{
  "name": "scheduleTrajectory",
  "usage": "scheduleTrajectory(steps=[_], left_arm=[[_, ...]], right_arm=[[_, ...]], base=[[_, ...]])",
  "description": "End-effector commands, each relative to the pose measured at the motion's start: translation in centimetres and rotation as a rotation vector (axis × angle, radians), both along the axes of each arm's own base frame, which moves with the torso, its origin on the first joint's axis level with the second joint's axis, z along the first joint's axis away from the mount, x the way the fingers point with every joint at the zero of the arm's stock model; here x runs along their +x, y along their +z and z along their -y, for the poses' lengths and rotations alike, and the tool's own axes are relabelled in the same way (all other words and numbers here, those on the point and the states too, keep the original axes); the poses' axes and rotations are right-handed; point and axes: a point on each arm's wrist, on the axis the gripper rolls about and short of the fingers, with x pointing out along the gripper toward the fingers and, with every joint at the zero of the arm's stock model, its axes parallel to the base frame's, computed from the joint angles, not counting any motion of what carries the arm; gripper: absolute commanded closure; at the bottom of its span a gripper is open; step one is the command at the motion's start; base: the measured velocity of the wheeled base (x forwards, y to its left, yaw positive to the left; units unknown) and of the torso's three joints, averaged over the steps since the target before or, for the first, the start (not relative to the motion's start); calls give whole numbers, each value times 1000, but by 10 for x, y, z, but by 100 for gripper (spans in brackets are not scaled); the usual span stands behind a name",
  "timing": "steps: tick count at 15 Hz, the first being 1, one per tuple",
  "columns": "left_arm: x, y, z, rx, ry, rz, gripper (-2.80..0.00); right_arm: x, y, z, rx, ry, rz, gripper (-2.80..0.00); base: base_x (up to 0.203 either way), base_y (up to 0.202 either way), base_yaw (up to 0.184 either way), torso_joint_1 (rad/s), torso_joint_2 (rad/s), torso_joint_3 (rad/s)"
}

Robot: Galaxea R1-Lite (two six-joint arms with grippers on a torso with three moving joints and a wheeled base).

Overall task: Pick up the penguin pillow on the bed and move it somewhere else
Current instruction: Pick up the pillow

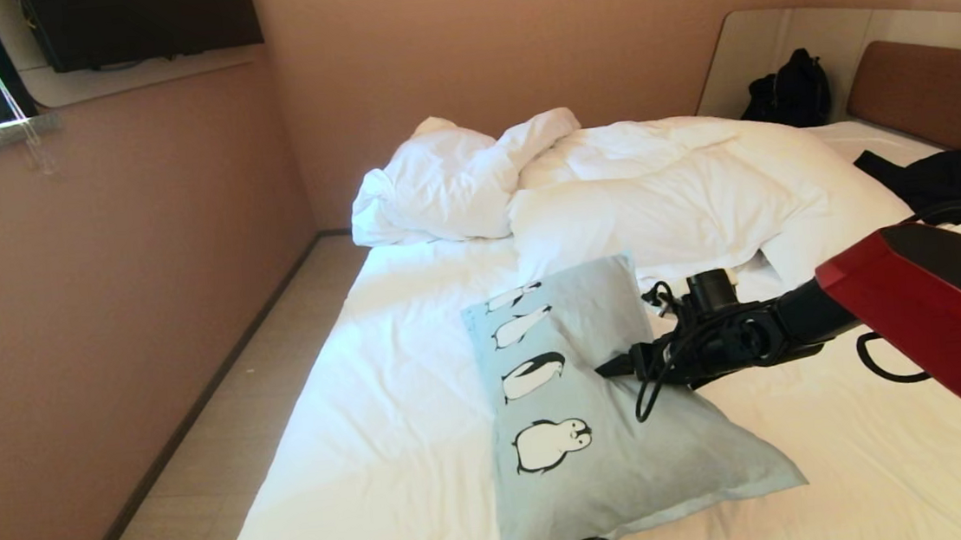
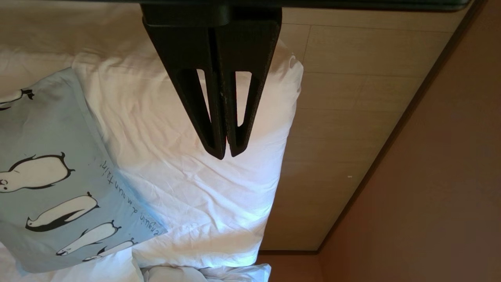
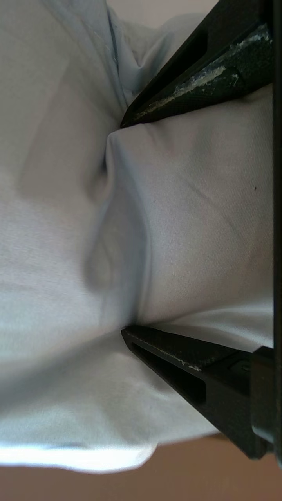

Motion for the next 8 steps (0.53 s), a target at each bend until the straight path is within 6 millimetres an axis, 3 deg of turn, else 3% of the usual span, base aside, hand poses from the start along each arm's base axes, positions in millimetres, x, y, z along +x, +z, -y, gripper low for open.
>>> scheduleTrajectory(steps=[1,5,6,8], left_arm=[[0,0,0,0,0,-1,0],[0,0,0,0,2,-1,0],[0,0,0,0,0,0,0],[0,0,0,0,0,-1,0]], right_arm=[[-2,-6,-7,-69,-47,-17,-280],[-3,5,-6,-63,-50,2,-280],[-3,7,-6,-60,-52,5,0],[-3,10,-6,-63,-58,10,0]], base=[[0,0,0,0,0,0],[0,0,0,0,0,0],[0,0,0,0,0,0],[0,0,0,0,0,0]])
